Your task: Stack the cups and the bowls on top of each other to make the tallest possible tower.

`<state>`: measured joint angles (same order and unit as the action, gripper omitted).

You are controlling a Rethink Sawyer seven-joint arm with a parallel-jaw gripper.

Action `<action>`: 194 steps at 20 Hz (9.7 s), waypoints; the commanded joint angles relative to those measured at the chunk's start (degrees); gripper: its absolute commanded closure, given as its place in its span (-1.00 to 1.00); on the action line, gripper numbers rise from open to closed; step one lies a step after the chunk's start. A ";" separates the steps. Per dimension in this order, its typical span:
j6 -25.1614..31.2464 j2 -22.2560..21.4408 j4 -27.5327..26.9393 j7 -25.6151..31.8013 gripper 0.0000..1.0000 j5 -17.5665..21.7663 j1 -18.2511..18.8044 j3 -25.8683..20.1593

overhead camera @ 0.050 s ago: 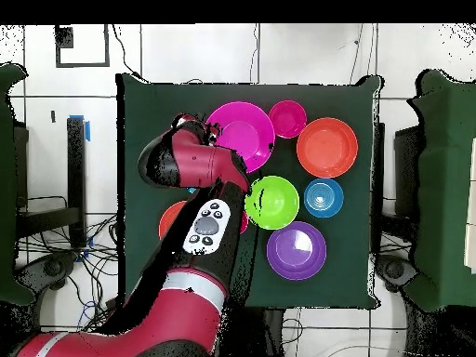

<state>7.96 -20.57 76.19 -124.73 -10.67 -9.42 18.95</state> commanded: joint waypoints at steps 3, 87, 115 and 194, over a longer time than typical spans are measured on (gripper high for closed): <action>4.80 2.49 1.37 -0.42 -1.00 4.62 0.05 -4.84; 7.98 6.64 -4.62 2.24 -1.00 8.29 2.05 -7.76; 6.61 9.26 -6.41 1.22 -1.00 7.84 1.19 -6.93; 12.39 10.08 -9.12 4.42 1.00 9.75 1.82 -8.31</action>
<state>13.11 -11.16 68.22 -124.73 -5.82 -8.25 18.35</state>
